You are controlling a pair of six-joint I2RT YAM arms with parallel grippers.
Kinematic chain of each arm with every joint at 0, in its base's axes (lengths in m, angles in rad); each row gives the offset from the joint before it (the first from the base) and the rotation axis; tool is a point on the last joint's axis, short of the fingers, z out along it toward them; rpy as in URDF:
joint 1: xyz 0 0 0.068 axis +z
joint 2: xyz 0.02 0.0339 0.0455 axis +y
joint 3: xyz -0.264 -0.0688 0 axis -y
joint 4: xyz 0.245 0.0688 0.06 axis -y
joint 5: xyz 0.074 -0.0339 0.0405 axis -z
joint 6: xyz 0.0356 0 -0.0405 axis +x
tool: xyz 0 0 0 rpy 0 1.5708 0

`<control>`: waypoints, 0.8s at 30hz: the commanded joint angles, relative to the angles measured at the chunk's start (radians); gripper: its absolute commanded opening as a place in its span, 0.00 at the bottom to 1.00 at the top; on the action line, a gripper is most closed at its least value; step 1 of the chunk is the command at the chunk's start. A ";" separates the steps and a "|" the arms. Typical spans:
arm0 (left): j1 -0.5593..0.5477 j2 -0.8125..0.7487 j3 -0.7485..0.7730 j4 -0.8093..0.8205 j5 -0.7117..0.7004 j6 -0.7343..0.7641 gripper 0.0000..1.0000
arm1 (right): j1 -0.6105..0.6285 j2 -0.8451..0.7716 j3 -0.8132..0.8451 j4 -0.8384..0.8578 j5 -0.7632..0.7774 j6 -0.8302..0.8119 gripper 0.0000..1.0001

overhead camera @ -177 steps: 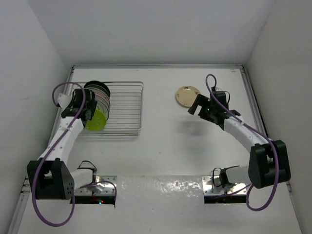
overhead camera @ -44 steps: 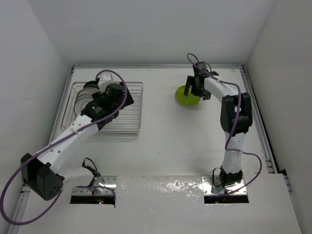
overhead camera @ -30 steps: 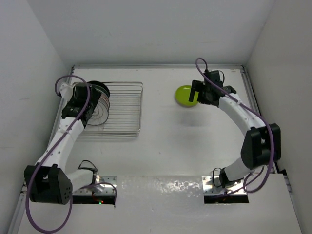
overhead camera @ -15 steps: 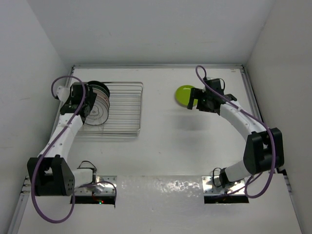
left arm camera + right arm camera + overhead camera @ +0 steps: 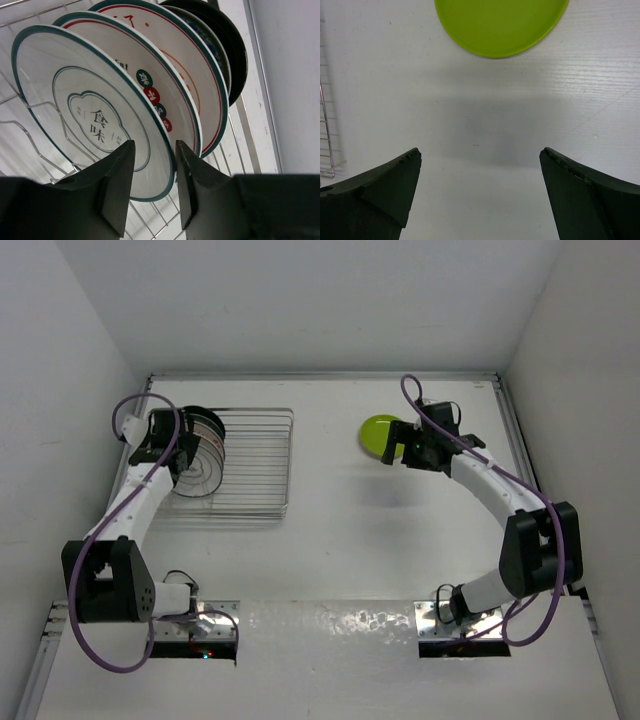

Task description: Unload the plates from the dish rack

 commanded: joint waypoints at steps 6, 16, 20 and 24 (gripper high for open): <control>0.013 -0.061 0.006 -0.001 -0.006 -0.007 0.15 | 0.000 -0.047 -0.001 0.042 -0.013 0.006 0.99; 0.013 -0.218 0.009 -0.039 -0.006 -0.020 0.00 | 0.001 -0.067 0.013 0.028 -0.013 0.011 0.99; 0.013 -0.313 0.026 -0.050 -0.010 0.003 0.00 | 0.000 -0.073 0.025 0.019 -0.011 0.009 0.99; 0.013 -0.374 0.070 -0.054 0.033 0.090 0.00 | 0.000 -0.081 0.037 0.003 -0.011 0.011 0.99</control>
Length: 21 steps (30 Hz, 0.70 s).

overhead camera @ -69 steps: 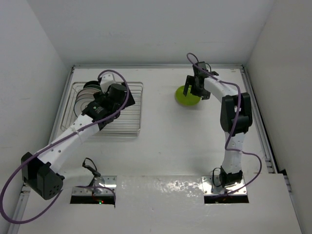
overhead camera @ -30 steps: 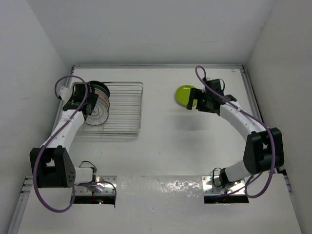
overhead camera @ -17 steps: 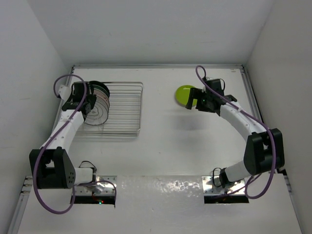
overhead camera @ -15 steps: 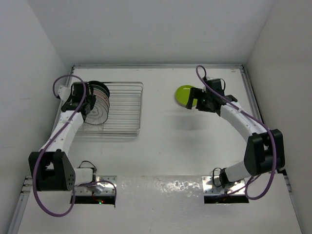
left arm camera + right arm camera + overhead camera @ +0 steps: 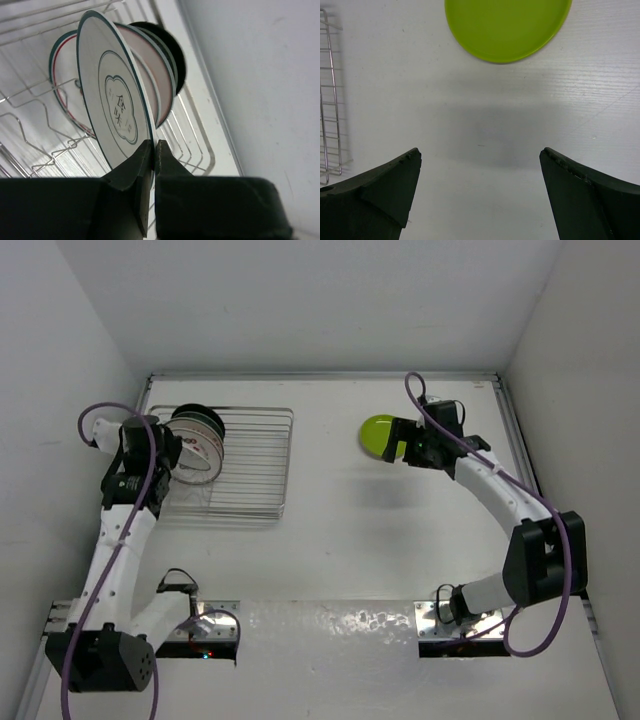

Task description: Unload the plates from the dish rack

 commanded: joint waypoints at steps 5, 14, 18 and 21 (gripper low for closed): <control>0.009 -0.133 0.114 0.234 0.155 0.302 0.00 | 0.000 -0.052 0.081 -0.017 -0.052 0.013 0.99; -0.300 0.211 0.551 0.228 0.385 0.893 0.00 | -0.033 -0.141 0.129 0.103 -0.311 0.242 0.99; -0.588 0.316 0.559 0.209 0.153 1.210 0.00 | -0.131 -0.219 0.065 0.192 -0.350 0.401 0.99; -0.802 0.399 0.493 0.213 -0.042 1.439 0.00 | -0.194 -0.235 0.095 0.194 -0.417 0.439 0.99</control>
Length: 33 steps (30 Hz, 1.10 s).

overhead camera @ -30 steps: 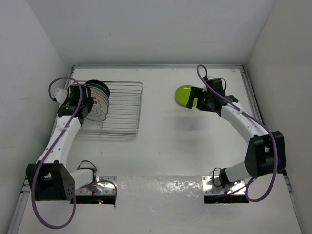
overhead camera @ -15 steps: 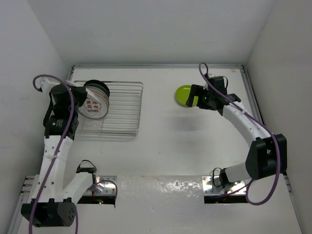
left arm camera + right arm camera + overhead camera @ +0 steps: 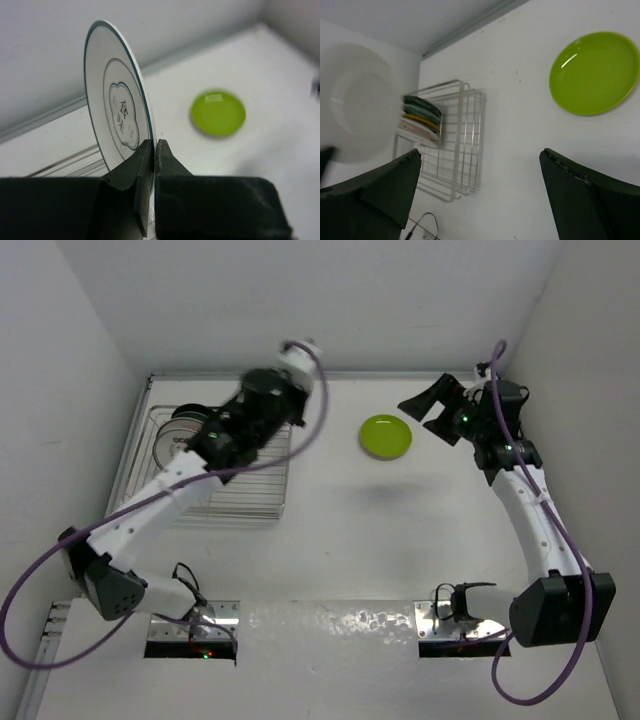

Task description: Unload the plates from the dish rack

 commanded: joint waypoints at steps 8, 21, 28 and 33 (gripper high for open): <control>-0.436 0.218 -0.158 0.102 -0.381 0.650 0.00 | -0.039 0.051 0.094 -0.088 -0.163 -0.055 0.98; -0.562 0.344 -0.082 0.179 -0.445 0.765 0.00 | 0.058 0.151 -0.073 0.057 -0.252 -0.032 0.57; -0.570 0.370 -0.095 0.193 -0.483 0.739 0.39 | 0.041 0.145 -0.104 0.134 -0.228 0.029 0.00; -0.570 0.361 -0.121 0.182 -0.593 0.637 1.00 | 0.000 0.175 -0.108 0.156 -0.134 0.025 0.00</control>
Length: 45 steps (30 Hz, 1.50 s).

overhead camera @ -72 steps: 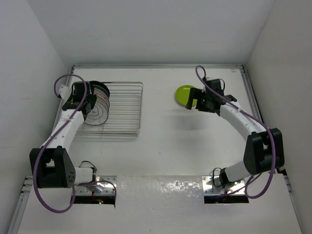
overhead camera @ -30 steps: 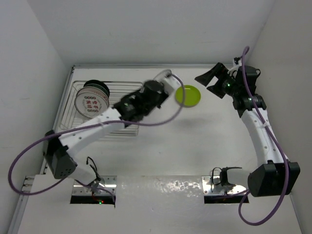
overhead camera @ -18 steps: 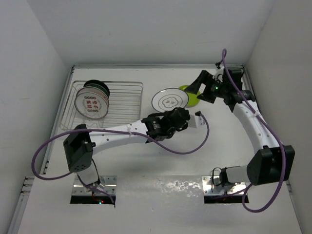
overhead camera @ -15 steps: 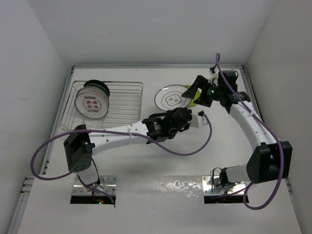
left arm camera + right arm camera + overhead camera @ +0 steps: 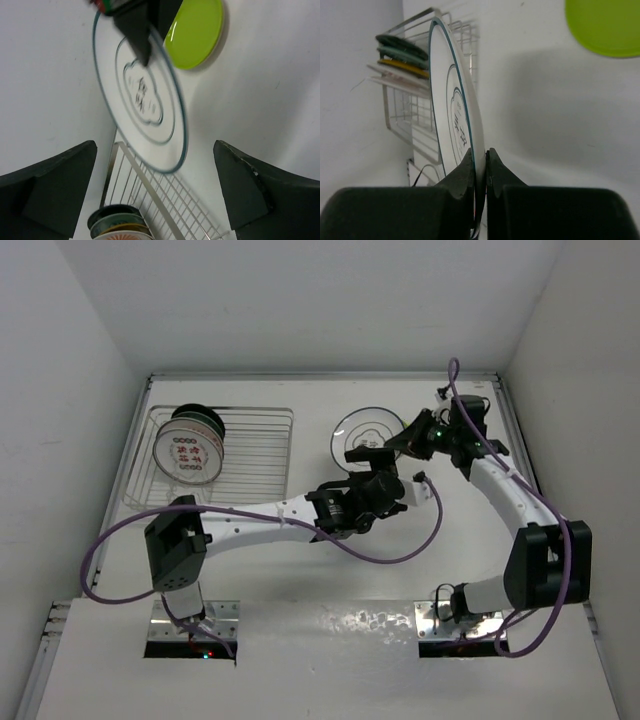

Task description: Unload the plates from the dish rack

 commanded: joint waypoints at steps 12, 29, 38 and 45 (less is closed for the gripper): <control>0.002 -0.307 -0.138 -0.279 -0.291 -0.697 1.00 | -0.129 0.292 0.165 0.122 0.163 -0.018 0.00; 0.382 -0.731 -0.300 -0.400 -0.216 -1.269 1.00 | 0.007 0.163 -0.172 0.235 0.080 -0.050 0.00; 0.443 -0.766 -0.337 -0.376 -0.161 -1.280 1.00 | 0.087 0.062 -0.257 0.242 0.105 -0.047 0.00; 0.529 -0.751 -0.321 -0.379 -0.115 -1.355 1.00 | 0.116 0.092 -0.363 0.268 0.162 -0.061 0.08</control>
